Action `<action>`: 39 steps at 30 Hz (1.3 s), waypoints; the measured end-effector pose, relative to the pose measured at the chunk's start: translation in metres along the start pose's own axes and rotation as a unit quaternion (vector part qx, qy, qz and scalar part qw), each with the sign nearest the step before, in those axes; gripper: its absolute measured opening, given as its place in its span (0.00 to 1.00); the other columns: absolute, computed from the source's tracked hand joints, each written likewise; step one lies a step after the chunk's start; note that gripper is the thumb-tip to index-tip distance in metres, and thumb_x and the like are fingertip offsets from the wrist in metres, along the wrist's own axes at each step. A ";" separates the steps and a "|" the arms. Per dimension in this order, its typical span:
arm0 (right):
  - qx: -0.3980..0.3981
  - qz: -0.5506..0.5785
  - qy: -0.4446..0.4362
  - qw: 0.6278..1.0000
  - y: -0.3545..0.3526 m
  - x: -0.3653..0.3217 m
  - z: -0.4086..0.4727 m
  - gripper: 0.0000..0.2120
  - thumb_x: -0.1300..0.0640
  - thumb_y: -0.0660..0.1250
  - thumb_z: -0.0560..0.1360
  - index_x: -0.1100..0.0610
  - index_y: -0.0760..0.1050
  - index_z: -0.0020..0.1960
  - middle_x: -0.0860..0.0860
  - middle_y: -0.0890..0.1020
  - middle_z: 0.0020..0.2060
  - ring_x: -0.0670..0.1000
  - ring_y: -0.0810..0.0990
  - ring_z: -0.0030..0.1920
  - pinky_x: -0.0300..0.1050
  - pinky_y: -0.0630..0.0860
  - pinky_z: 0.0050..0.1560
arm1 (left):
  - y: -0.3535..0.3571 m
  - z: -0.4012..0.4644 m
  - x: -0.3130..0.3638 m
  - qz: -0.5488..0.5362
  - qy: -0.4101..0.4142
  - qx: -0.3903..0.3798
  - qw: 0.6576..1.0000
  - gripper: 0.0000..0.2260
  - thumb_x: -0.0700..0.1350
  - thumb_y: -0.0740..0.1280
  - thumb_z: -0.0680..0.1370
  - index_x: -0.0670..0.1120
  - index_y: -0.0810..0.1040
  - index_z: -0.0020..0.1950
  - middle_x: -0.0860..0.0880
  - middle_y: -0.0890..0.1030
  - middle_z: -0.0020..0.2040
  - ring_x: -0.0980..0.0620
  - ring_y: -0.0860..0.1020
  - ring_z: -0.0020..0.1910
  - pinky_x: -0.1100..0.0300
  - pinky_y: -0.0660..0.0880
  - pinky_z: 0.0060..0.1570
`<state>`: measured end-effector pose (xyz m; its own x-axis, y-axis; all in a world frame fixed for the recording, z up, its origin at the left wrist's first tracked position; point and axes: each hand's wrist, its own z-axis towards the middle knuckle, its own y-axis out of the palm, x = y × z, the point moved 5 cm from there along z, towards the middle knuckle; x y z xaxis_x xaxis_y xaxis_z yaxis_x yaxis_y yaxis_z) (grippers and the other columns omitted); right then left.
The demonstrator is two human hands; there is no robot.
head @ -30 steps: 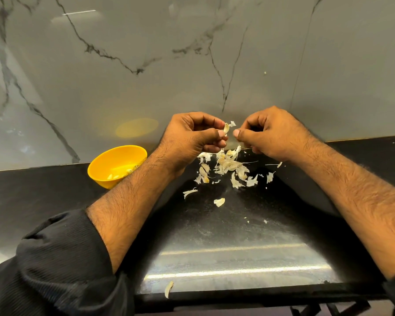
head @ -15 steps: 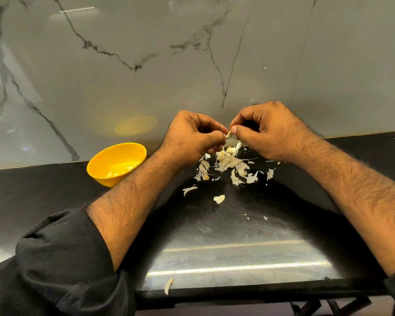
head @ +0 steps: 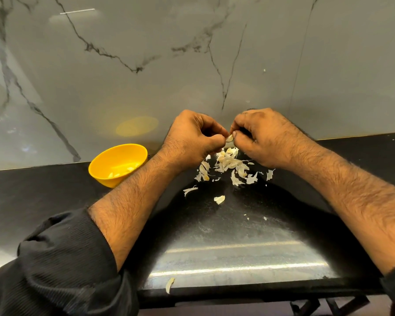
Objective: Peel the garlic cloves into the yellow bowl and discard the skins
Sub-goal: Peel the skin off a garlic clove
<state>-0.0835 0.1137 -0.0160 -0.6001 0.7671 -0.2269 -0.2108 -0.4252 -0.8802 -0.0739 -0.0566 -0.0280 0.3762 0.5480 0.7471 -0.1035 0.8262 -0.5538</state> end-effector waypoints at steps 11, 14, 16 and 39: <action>0.080 0.150 0.072 0.983 0.000 0.008 -0.002 0.06 0.52 0.69 0.81 0.50 0.82 0.46 0.46 0.81 0.36 0.50 0.80 0.37 0.50 0.81 0.37 | 0.002 -0.001 -0.006 -0.121 -0.045 -0.008 0.992 0.06 0.40 0.74 0.80 0.38 0.85 0.53 0.41 0.88 0.43 0.46 0.88 0.41 0.54 0.86 0.43; 0.059 0.160 0.073 0.983 0.002 0.005 -0.002 0.06 0.53 0.69 0.80 0.51 0.83 0.46 0.44 0.80 0.34 0.44 0.78 0.34 0.43 0.75 0.35 | 0.001 -0.001 -0.007 -0.119 -0.034 -0.007 0.992 0.04 0.38 0.74 0.80 0.38 0.86 0.52 0.41 0.88 0.42 0.44 0.88 0.41 0.51 0.86 0.44; 0.044 0.185 0.084 0.978 0.001 0.006 -0.003 0.06 0.54 0.69 0.80 0.51 0.83 0.45 0.45 0.81 0.33 0.43 0.78 0.33 0.42 0.76 0.36 | -0.001 0.000 -0.006 -0.118 -0.025 -0.011 0.993 0.03 0.37 0.74 0.80 0.38 0.87 0.52 0.40 0.88 0.41 0.42 0.88 0.41 0.47 0.86 0.46; -0.054 0.515 0.113 0.848 0.012 0.012 -0.005 0.07 0.60 0.70 0.81 0.65 0.83 0.53 0.55 0.82 0.36 0.51 0.77 0.32 0.54 0.80 0.46 | -0.014 -0.001 -0.006 -0.280 -0.038 -0.029 0.959 0.08 0.32 0.74 0.77 0.38 0.84 0.55 0.40 0.87 0.46 0.44 0.87 0.43 0.56 0.85 0.44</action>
<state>-0.0901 0.1200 -0.0317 -0.2573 0.0931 -0.9618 0.4154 -0.8880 -0.1971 -0.0738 -0.0718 -0.0248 0.2888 0.0306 0.9569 0.1479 0.9861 -0.0761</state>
